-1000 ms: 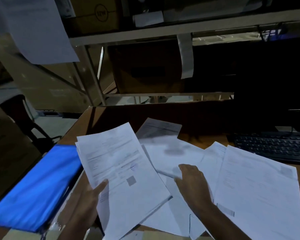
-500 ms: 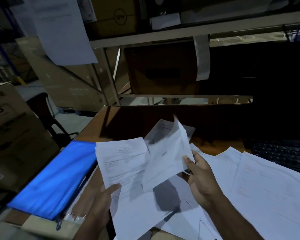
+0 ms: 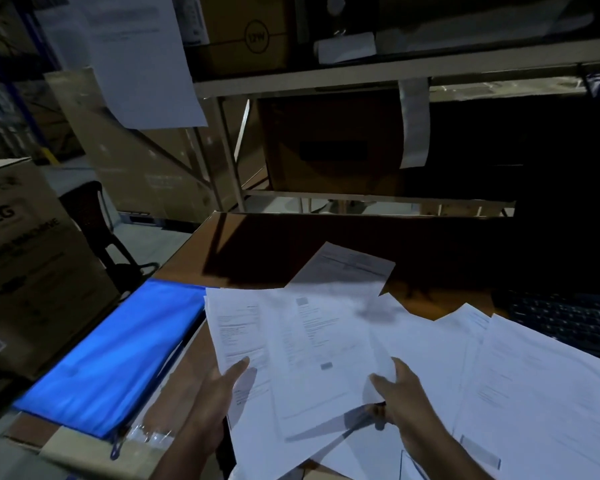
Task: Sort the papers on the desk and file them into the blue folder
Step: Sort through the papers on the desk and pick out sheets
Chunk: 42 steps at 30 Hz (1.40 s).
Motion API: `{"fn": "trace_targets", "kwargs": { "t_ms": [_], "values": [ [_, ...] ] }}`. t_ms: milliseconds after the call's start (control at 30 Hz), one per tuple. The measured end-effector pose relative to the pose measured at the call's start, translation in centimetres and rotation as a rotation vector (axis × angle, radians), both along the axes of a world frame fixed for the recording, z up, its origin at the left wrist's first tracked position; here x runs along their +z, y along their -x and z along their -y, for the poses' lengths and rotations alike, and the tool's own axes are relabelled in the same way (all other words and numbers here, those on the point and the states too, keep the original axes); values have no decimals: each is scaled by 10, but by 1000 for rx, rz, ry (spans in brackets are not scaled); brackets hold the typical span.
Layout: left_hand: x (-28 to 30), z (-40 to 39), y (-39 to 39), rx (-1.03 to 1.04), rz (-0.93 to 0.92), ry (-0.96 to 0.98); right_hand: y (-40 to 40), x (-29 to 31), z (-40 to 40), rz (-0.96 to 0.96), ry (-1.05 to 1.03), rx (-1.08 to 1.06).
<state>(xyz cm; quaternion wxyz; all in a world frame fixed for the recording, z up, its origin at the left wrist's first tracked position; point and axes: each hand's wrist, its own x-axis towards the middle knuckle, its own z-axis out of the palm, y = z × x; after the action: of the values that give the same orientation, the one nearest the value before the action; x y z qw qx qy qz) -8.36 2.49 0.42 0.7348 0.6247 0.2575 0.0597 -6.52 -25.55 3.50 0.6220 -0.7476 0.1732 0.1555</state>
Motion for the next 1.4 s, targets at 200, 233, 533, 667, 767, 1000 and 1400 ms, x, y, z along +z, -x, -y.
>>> {"fn": "trace_targets", "kwargs": {
  "t_ms": [200, 233, 533, 667, 767, 1000, 1400],
  "values": [
    [9, 1, 10, -204, 89, -26, 13, 0, -11, 113, 158, 280],
    [7, 0, 9, -215, 81, -27, 14, -1, -12, 126, 184, 294],
    [20, -2, 12, -221, 137, -62, -1, -7, -16, 398, 584, 193],
    [43, -5, 14, -241, 244, -83, -16, 4, -18, 358, 342, 172],
    [53, -8, 12, -275, 310, -82, -23, 19, -24, 315, 105, 199],
    [76, -10, -2, -241, 439, 30, -21, 43, -55, 425, -58, 153],
    [99, -41, -14, -174, 488, -196, -19, 48, -99, 449, -163, 26]
  ]
}}
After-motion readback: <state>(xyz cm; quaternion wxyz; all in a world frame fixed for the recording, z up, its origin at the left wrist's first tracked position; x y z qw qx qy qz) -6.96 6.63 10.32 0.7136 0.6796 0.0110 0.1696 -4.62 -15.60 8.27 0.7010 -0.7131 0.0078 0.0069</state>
